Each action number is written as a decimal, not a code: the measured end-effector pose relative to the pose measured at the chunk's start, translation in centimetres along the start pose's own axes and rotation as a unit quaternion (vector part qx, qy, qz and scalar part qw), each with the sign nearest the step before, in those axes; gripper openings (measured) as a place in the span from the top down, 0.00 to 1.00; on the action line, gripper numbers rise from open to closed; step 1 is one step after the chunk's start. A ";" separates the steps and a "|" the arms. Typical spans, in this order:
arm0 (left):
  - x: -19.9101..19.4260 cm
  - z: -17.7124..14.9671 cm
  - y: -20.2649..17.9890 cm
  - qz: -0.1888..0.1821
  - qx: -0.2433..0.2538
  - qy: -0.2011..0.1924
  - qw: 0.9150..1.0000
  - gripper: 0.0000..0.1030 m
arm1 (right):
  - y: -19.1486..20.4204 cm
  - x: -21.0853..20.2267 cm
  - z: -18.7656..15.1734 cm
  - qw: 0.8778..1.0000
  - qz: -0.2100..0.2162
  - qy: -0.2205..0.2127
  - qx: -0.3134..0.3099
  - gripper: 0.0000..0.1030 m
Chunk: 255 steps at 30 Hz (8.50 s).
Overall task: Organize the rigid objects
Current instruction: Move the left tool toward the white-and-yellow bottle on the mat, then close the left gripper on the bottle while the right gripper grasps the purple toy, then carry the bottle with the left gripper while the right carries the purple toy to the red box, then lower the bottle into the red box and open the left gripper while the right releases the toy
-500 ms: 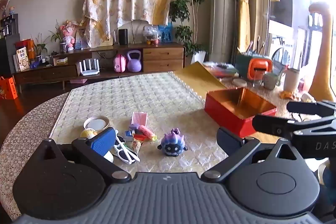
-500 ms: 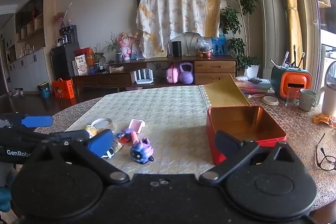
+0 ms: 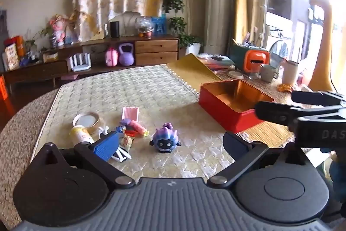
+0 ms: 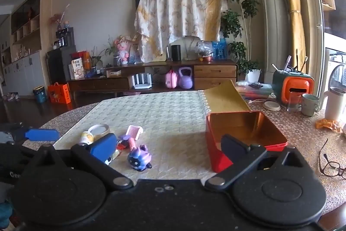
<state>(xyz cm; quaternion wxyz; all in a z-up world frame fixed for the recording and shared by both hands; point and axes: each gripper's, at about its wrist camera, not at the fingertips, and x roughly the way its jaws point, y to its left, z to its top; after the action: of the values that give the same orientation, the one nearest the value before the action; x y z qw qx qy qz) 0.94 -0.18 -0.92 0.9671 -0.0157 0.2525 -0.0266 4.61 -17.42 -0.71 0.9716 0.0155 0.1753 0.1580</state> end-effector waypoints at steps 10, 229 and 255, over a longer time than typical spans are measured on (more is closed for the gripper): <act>-1.4 0.4 1.5 0.010 -0.036 -0.032 0.999 0.00 | 0.6 0.1 0.3 1.000 -0.001 0.001 -0.018 0.00; 38.0 12.4 -19.1 -0.130 0.037 0.242 0.961 0.36 | -19.2 20.9 1.0 0.965 -0.076 0.246 -0.041 0.38; 23.8 12.8 -10.0 -0.136 0.030 0.167 0.976 0.36 | -14.7 14.8 4.0 0.978 -0.019 0.205 0.018 0.23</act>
<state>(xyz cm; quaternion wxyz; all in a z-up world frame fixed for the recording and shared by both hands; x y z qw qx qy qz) 27.50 -11.38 -0.92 0.8986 -0.0160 0.4049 -0.1680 23.56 -26.68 -3.22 0.9175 -0.0028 0.3737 0.1359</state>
